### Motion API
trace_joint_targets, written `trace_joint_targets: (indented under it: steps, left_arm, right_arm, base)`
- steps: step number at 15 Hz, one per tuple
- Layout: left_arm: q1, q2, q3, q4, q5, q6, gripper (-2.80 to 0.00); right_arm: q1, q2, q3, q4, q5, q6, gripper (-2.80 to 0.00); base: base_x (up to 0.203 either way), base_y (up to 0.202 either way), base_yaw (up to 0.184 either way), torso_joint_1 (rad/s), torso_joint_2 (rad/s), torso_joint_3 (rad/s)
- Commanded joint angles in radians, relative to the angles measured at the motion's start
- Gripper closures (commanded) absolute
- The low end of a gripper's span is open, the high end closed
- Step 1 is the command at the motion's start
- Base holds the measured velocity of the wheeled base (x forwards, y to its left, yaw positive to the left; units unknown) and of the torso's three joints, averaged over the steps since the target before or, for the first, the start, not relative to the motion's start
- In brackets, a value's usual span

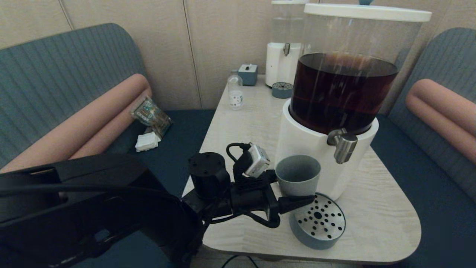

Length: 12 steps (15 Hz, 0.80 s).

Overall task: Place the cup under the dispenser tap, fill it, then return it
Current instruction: Place it under the water dispenser

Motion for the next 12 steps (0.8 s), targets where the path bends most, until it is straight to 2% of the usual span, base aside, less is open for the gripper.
trace_joint_targets:
  steps: [1, 12]
  left_arm:
    - [-0.014, 0.042, -0.024, -0.008, 0.002, -0.004, 0.00]
    - [-0.054, 0.184, -0.155, -0.014, 0.006, -0.017, 0.00]
  right_arm:
    - [0.001, 0.000, 0.002, 0.000, 0.000, 0.000, 0.00]
    - [0.001, 0.000, 0.001, 0.000, 0.000, 0.000, 0.00]
  base:
    - [0.000, 0.000, 0.000, 0.000, 0.00, 0.000]
    - [0.000, 0.000, 0.000, 0.000, 0.00, 0.000]
